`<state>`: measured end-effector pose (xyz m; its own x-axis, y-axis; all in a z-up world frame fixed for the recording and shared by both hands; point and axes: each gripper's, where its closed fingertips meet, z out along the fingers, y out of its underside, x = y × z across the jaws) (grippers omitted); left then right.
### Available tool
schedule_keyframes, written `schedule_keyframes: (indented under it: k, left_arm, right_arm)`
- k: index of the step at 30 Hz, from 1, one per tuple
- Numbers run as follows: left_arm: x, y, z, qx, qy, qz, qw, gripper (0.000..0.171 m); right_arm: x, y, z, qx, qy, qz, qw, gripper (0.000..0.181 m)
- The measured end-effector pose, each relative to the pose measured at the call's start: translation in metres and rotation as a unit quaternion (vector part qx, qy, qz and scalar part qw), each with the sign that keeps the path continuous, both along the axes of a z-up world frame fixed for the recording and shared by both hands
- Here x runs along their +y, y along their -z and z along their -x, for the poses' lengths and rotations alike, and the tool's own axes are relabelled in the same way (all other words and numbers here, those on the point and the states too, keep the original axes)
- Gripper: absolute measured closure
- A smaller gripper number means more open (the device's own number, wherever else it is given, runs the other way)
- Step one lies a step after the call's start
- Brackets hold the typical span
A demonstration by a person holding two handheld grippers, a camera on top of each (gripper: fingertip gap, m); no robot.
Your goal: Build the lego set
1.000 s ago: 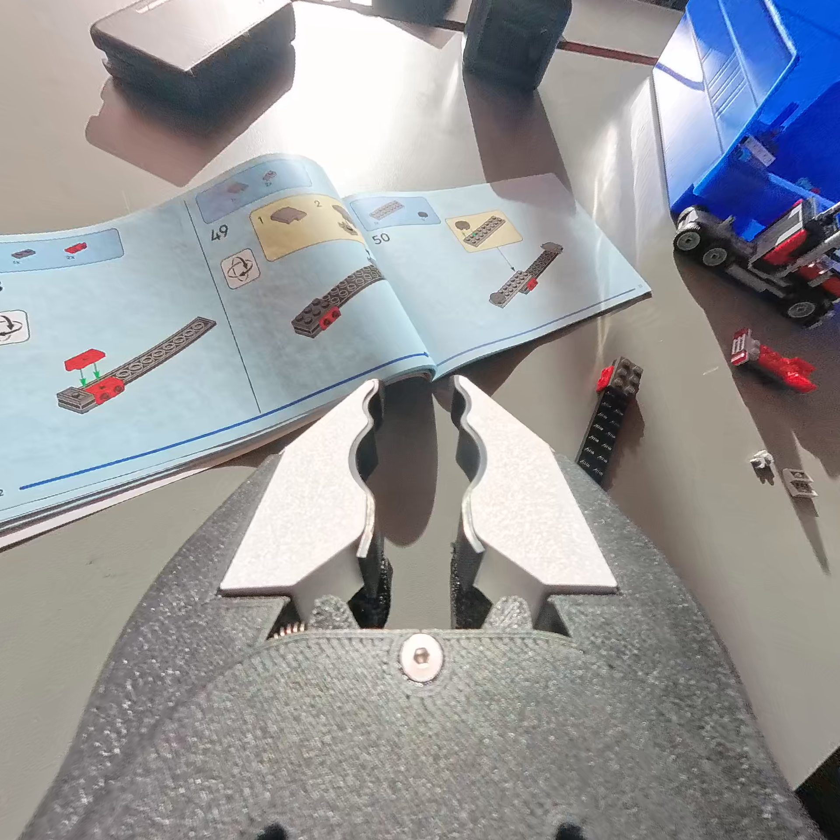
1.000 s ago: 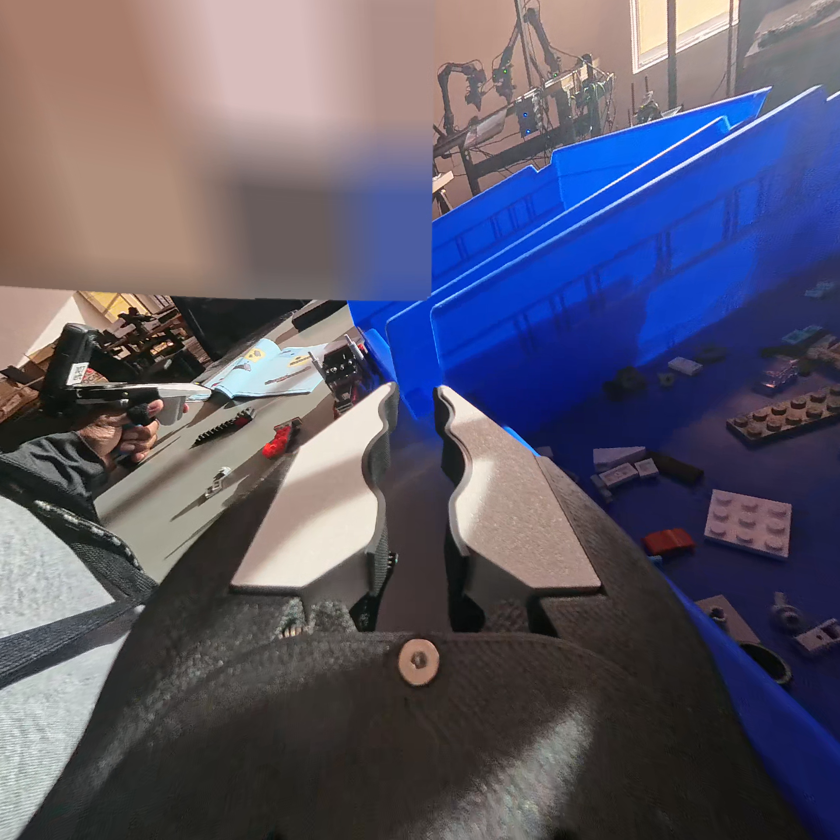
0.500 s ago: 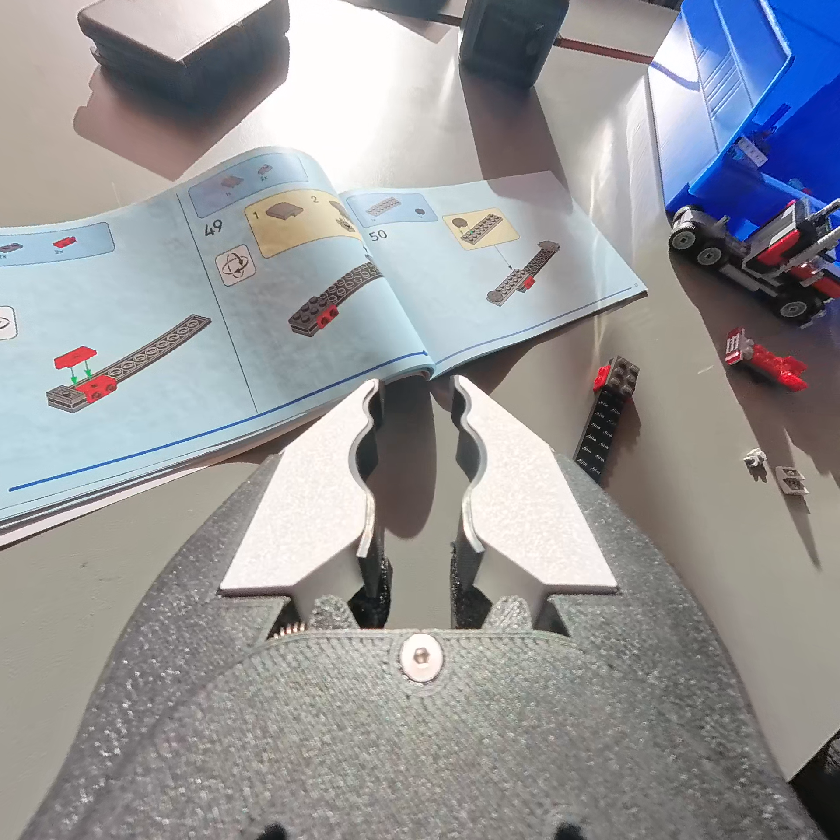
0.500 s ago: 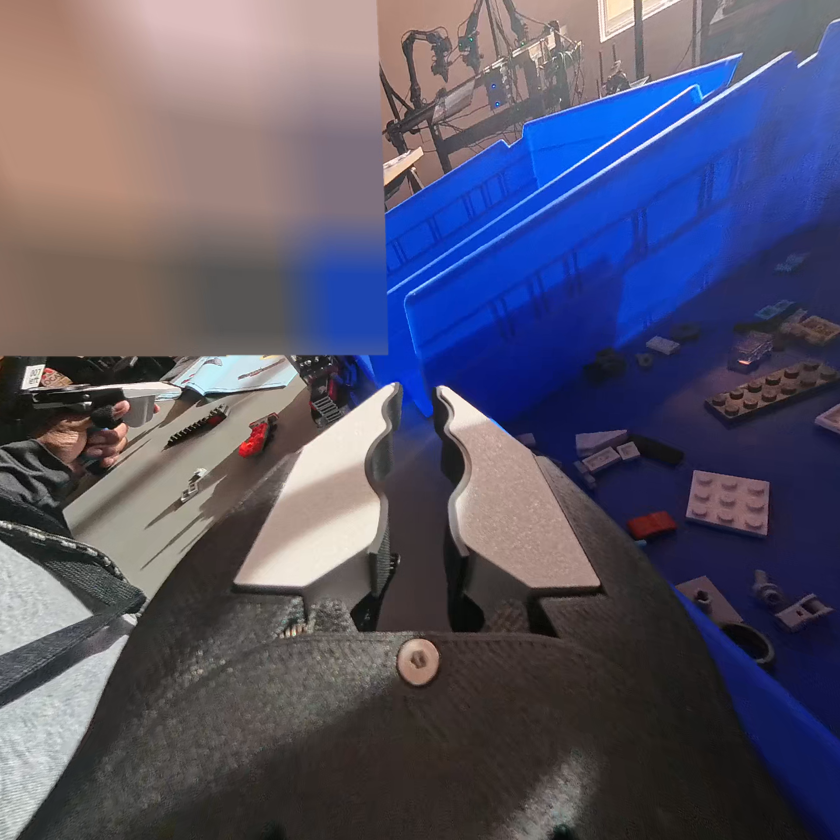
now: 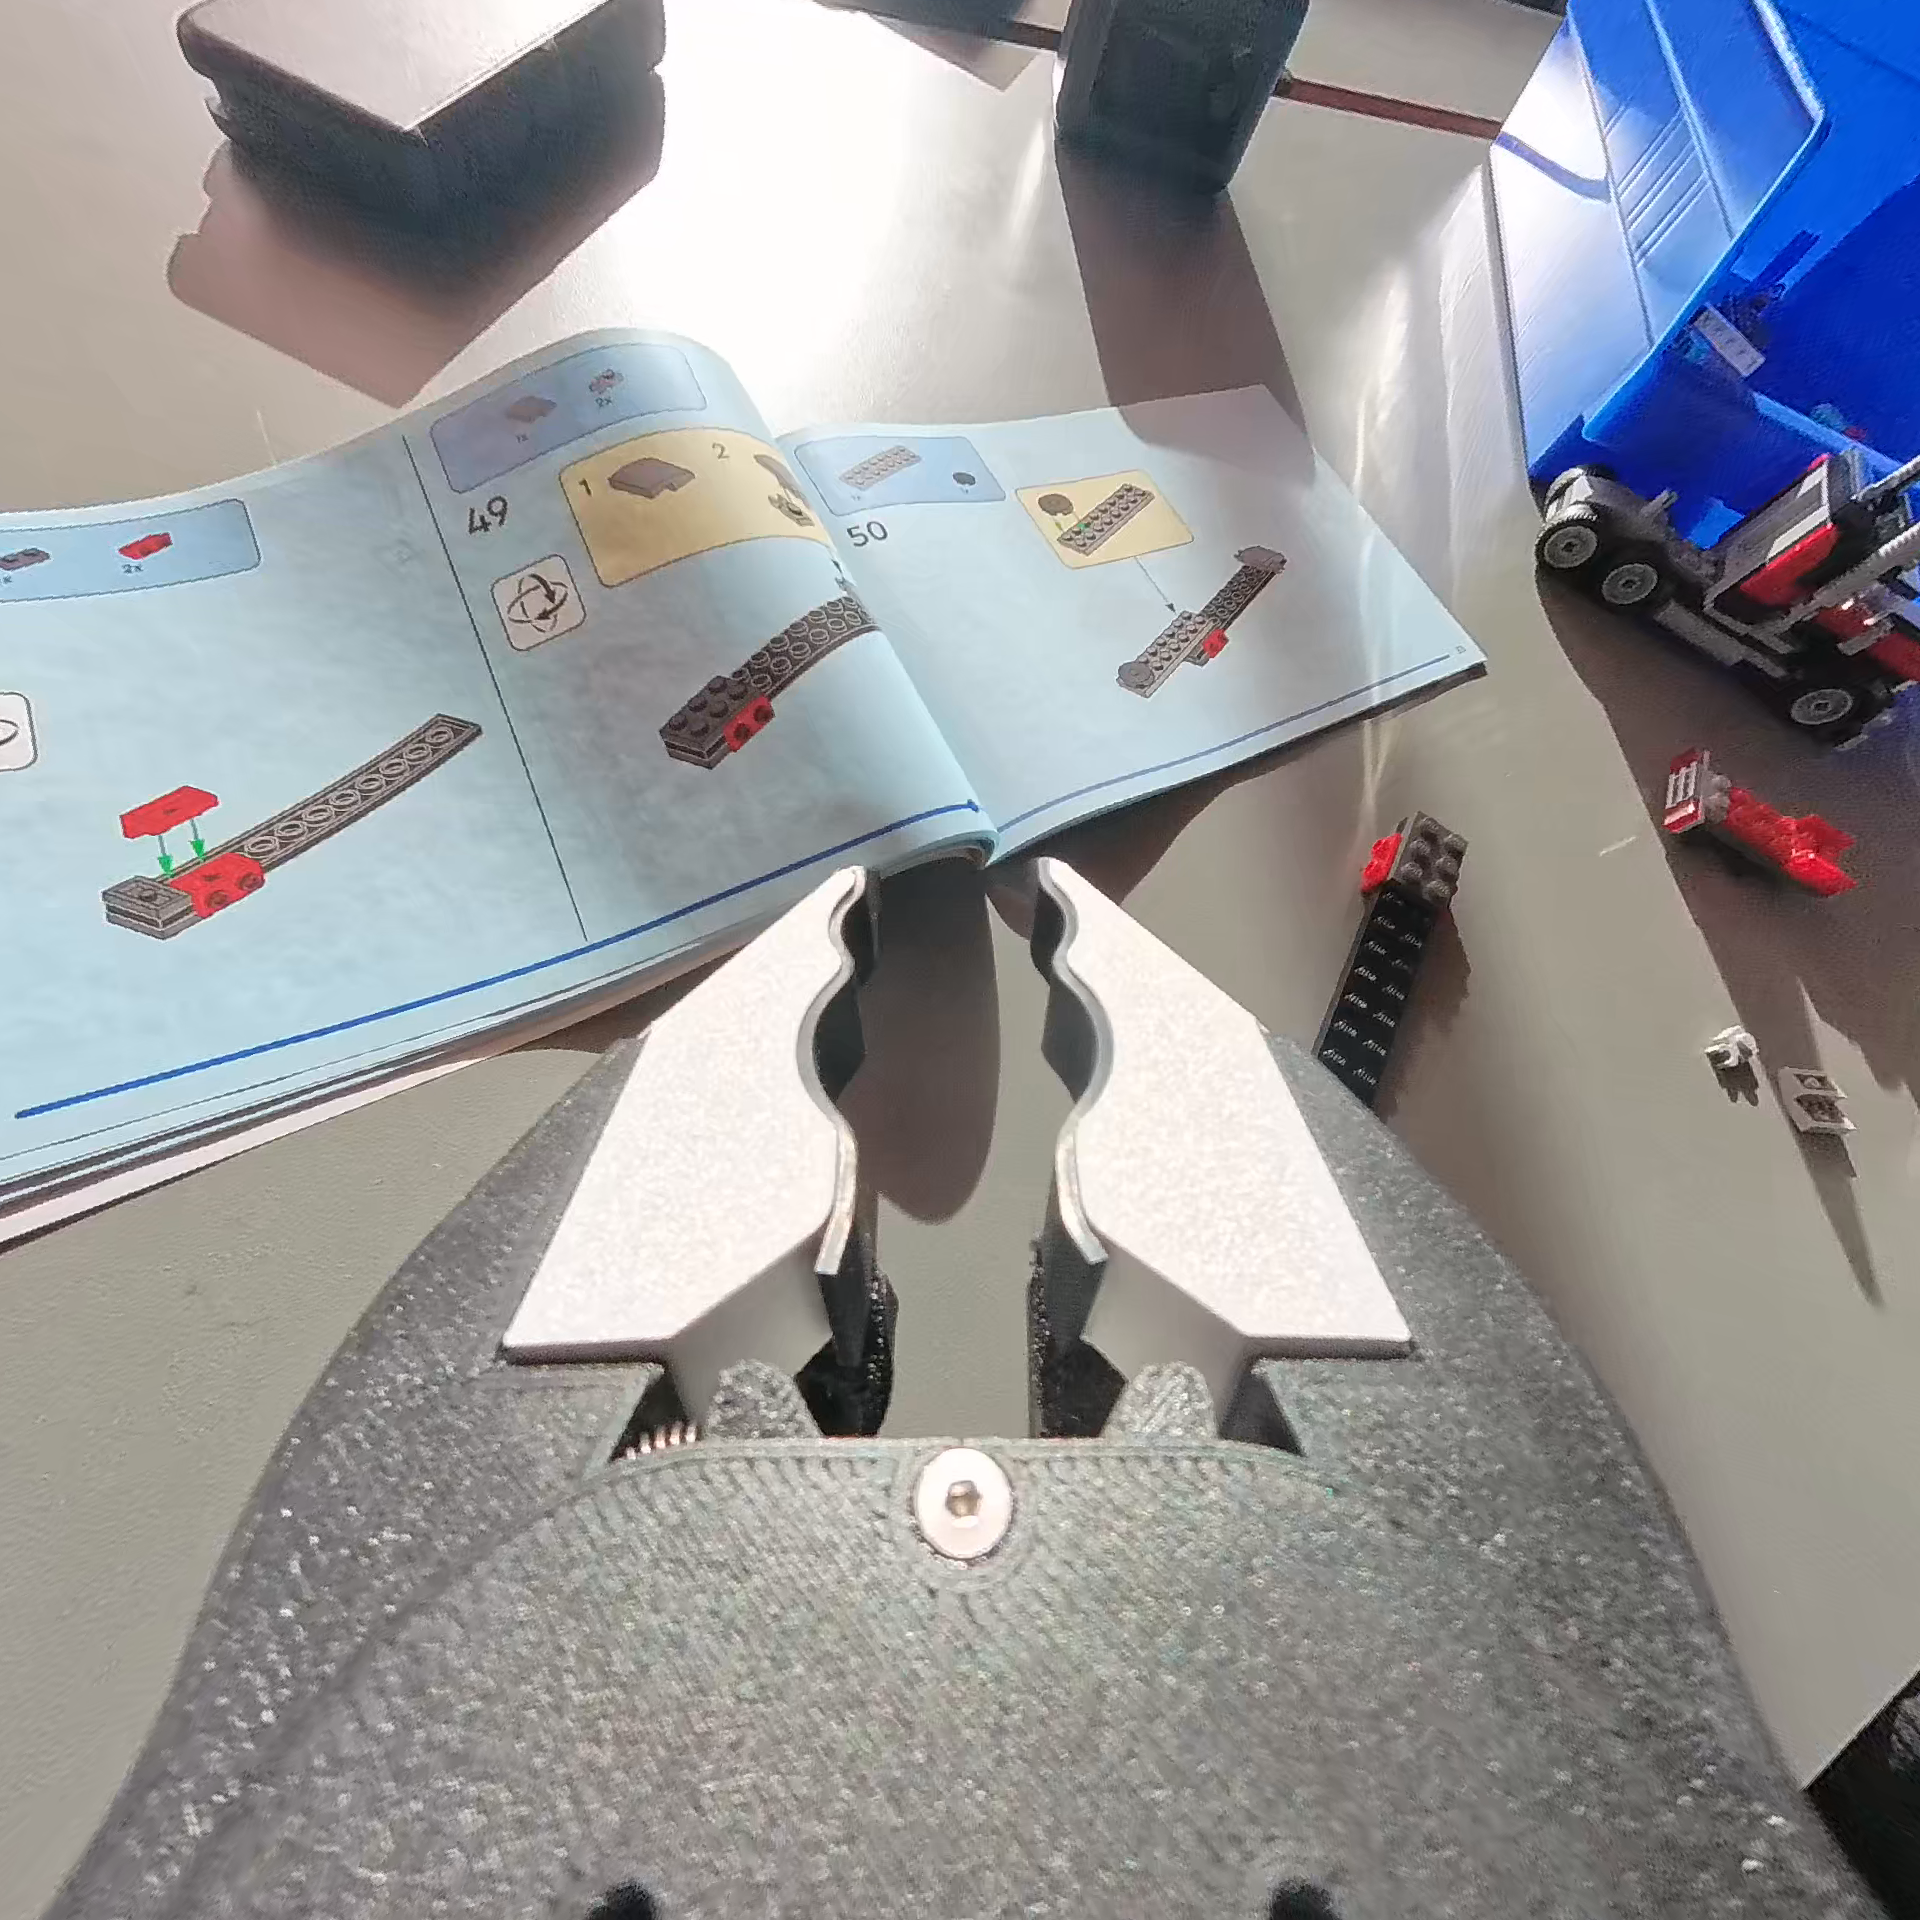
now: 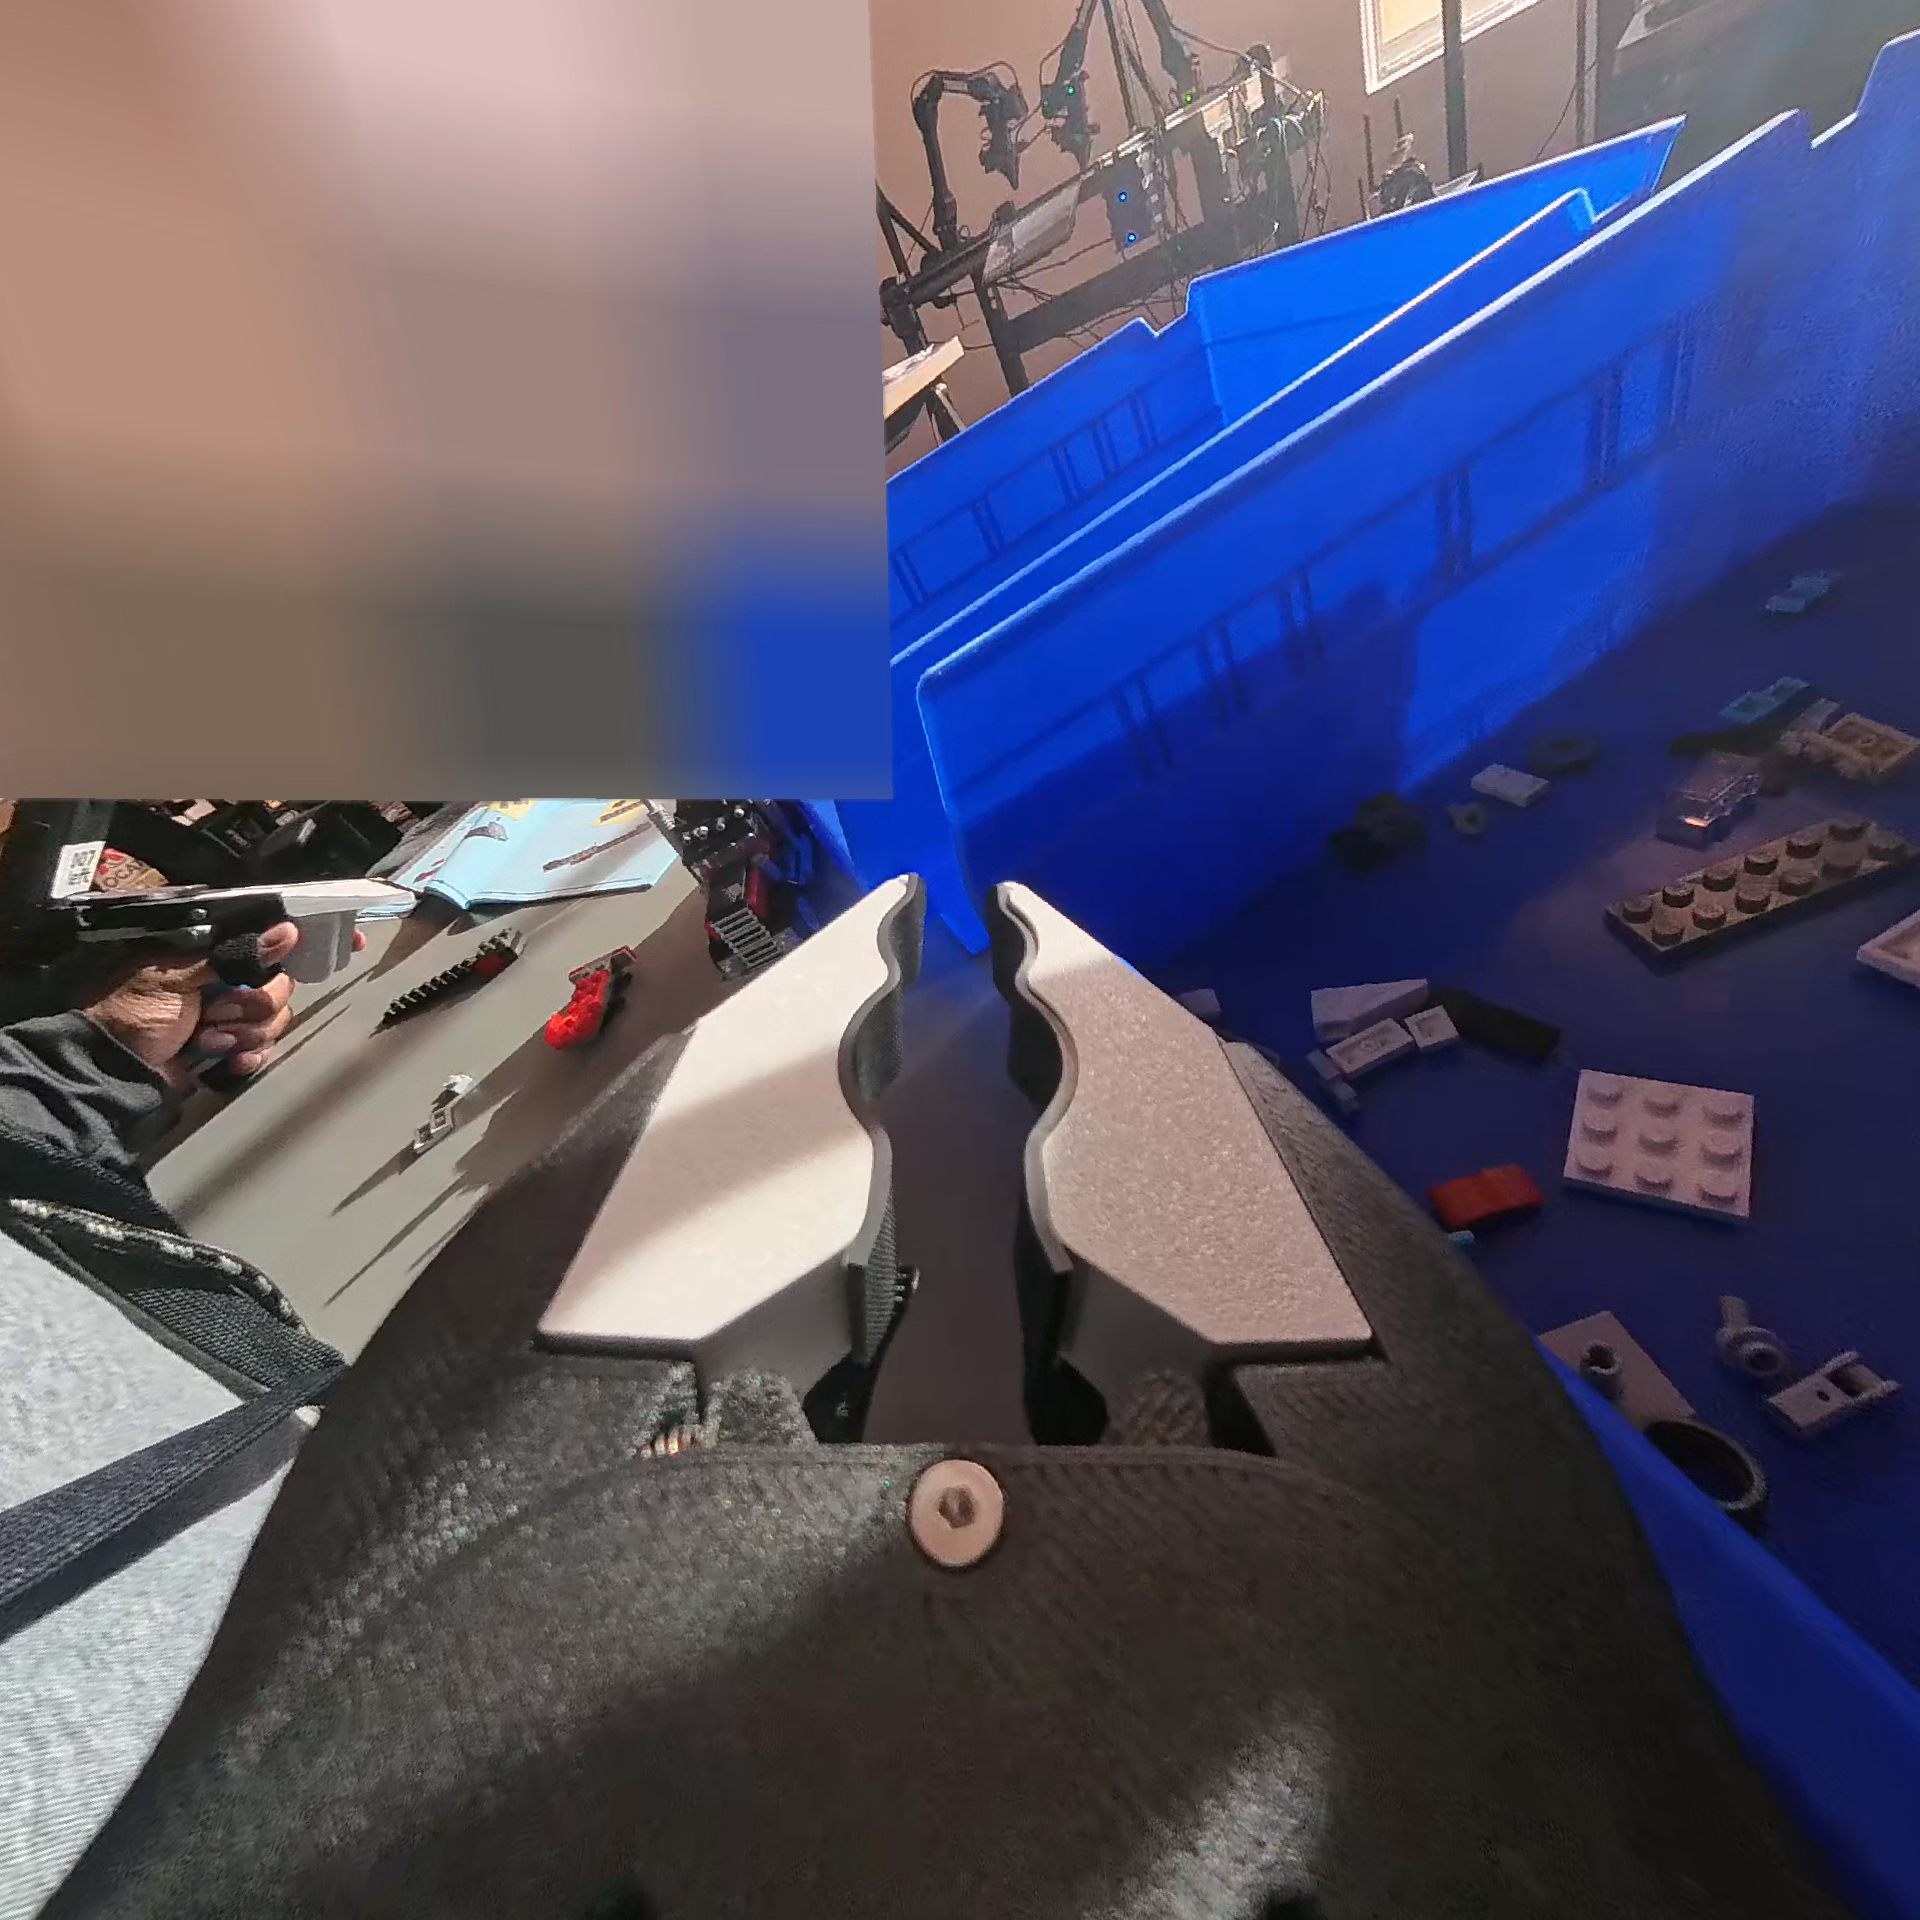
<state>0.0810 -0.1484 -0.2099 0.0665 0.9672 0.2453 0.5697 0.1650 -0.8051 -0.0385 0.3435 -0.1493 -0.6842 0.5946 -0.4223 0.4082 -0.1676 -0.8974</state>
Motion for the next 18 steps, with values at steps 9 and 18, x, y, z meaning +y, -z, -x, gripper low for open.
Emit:
schedule_keyframes:
  k: [9, 18]
  left_arm:
    - [0.001, -0.001, 0.004, 0.004, 0.005, -0.016, 1.0, 0.142]
    - [0.001, -0.009, 0.003, 0.026, 0.02, -0.072, 0.997, 0.142]
  right_arm:
    - [-0.014, -0.004, -0.02, 0.021, -0.081, -0.04, 0.996, 0.163]
    - [0.058, -0.043, 0.016, 0.145, -0.286, -0.393, 0.862, 0.162]
